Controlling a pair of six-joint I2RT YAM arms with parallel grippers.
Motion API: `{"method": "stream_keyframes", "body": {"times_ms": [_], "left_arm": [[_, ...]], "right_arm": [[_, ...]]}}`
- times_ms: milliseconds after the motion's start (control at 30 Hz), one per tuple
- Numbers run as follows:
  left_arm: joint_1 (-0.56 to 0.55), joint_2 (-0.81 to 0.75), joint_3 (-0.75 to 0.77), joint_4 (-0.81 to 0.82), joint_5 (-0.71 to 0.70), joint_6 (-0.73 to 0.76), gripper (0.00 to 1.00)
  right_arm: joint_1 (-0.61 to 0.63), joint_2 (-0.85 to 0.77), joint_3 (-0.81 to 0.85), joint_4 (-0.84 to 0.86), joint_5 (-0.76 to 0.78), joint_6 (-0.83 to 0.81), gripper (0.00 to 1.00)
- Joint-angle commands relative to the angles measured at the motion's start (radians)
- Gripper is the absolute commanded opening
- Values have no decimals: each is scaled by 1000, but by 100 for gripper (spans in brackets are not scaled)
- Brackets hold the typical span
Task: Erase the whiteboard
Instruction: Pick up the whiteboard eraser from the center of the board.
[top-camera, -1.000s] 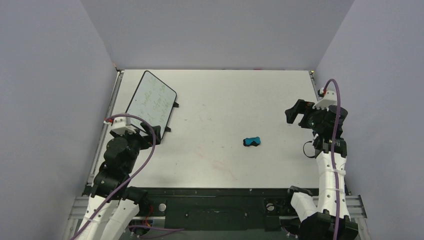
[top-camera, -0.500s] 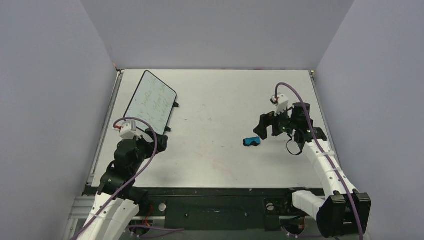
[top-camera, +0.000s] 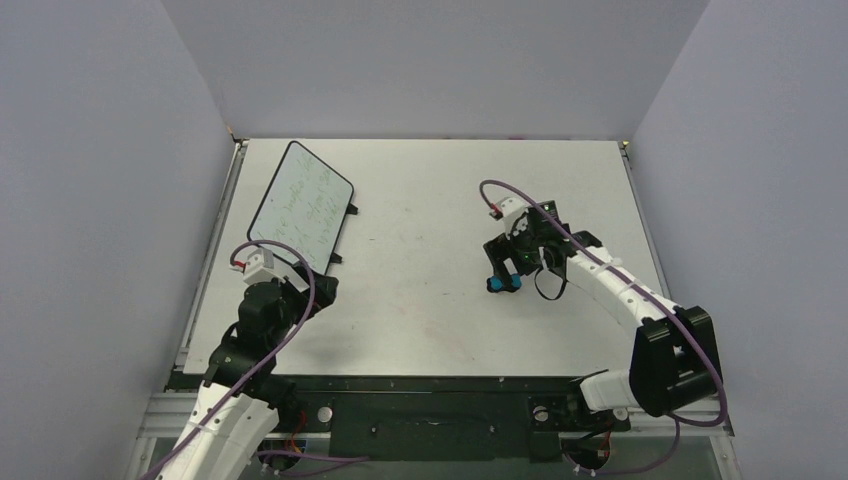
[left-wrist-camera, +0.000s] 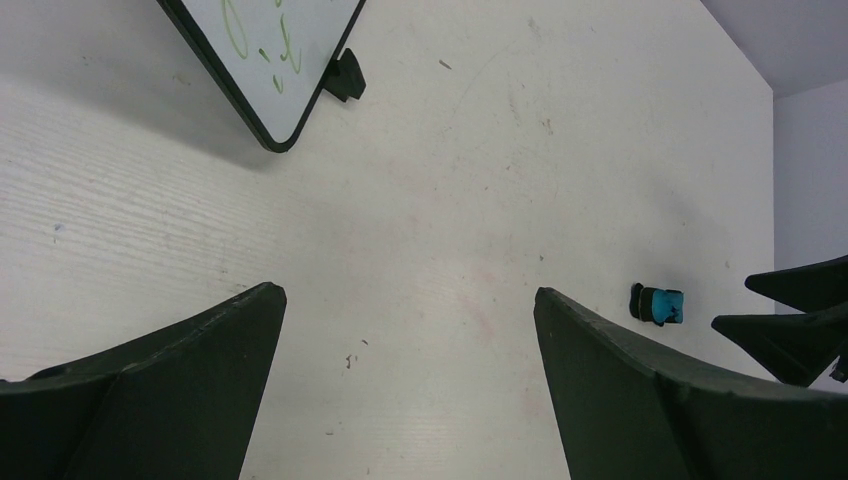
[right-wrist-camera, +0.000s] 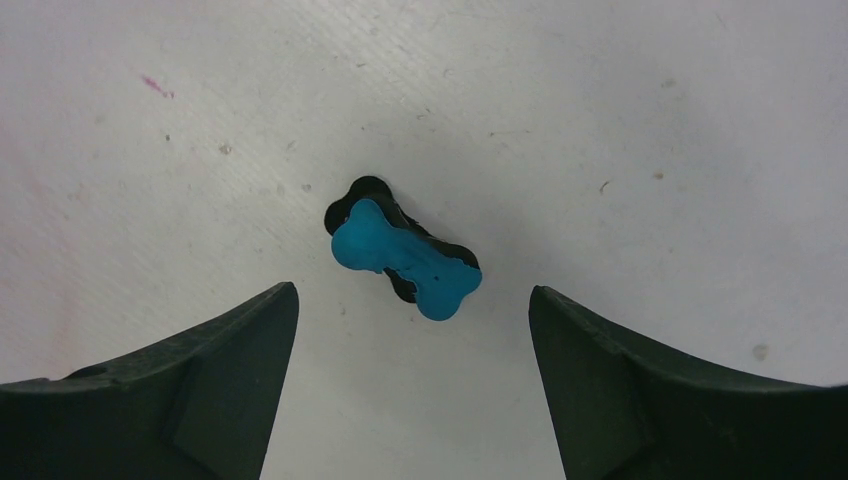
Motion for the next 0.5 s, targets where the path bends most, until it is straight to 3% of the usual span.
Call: {"method": "stream_keyframes", "body": {"times_ms": [0,267,467], "left_arm": [[0,17,23,32,-27,18,95],[0,-11,36,6,-29,36,95],[0,-19,39,8,-36,38,95]], "right_arm": [[-24,47,114,-208,-139,-509,78],[-31,178,180,-314,-176,-782,75],[-2,233,188,-306,-155,-799,71]]}}
